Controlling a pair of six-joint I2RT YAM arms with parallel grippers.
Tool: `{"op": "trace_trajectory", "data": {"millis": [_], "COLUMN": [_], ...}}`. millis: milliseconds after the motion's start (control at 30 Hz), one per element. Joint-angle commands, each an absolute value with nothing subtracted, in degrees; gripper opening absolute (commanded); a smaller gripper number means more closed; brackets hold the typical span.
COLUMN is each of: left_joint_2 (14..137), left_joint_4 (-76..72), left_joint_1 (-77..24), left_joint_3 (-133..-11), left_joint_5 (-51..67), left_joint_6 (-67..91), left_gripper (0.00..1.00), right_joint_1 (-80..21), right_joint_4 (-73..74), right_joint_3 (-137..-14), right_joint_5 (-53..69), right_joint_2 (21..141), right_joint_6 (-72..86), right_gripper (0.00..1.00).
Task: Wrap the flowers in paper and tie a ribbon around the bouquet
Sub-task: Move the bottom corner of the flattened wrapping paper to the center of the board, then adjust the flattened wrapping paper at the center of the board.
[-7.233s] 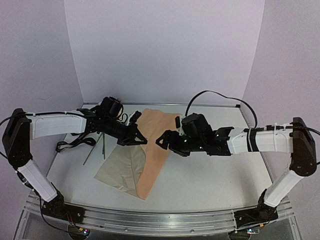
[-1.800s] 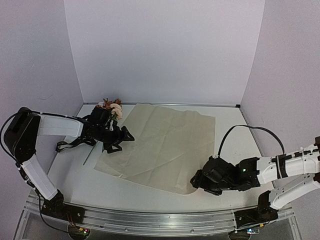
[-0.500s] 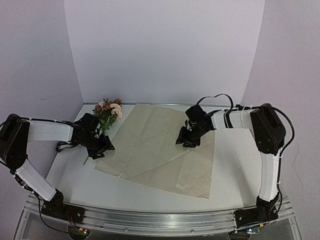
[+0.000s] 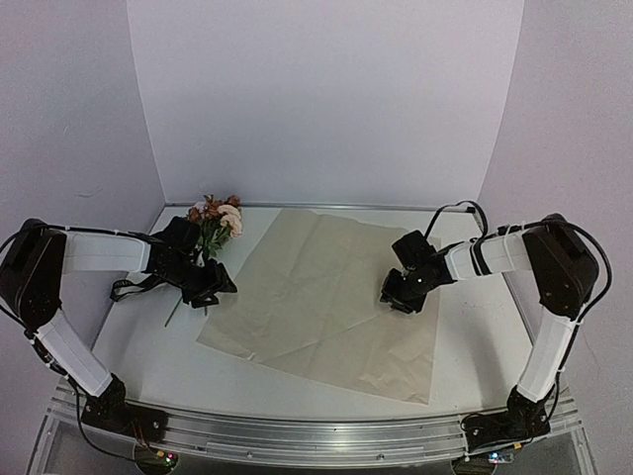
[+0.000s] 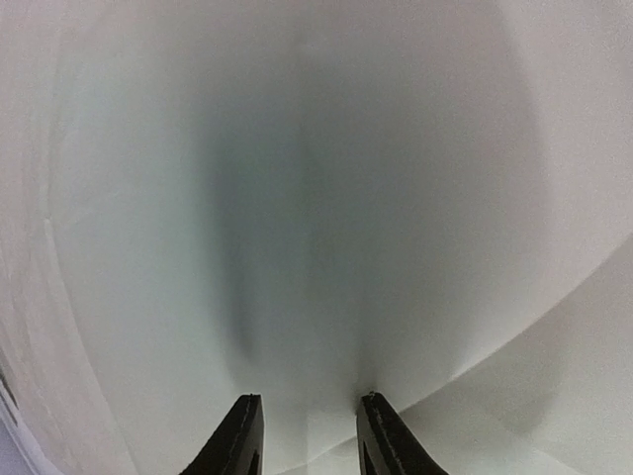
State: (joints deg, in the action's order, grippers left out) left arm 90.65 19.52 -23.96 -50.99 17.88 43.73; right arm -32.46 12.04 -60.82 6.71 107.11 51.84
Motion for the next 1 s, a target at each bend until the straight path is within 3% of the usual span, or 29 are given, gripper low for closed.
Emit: {"op": "trace_trajectory", "data": {"millis": [0,400,633,800,967], "left_joint_2": [90.6,82.3,75.0,78.1,78.8], "left_joint_4": [20.6,31.2,27.5,22.1,20.1], "left_joint_1": [-24.0,-24.0,-26.8,-31.9,-34.2], "left_joint_3": [-52.9,-44.7,-36.6,-36.1,-36.1], "left_joint_5": [19.5,10.7,11.1,10.1,7.2], "left_joint_6": [42.4,50.3,59.1,63.7,67.9], "left_gripper": [0.6,0.74,0.84,0.78,0.72], "right_joint_1": [-33.9,-41.7,-41.9,-41.8,-41.8], "right_joint_4": [10.4,6.6,4.4,4.4,4.5], "right_joint_3": [-53.7,-48.4,-50.1,-51.7,-50.5], "right_joint_5": [0.5,-3.6,-0.5,2.0,2.9], "right_joint_2": [102.0,97.8,98.1,96.5,94.9], "right_joint_6": [59.8,68.1,65.7,62.1,61.0], "right_gripper": [0.33,0.38,0.46,0.6,0.62]}}
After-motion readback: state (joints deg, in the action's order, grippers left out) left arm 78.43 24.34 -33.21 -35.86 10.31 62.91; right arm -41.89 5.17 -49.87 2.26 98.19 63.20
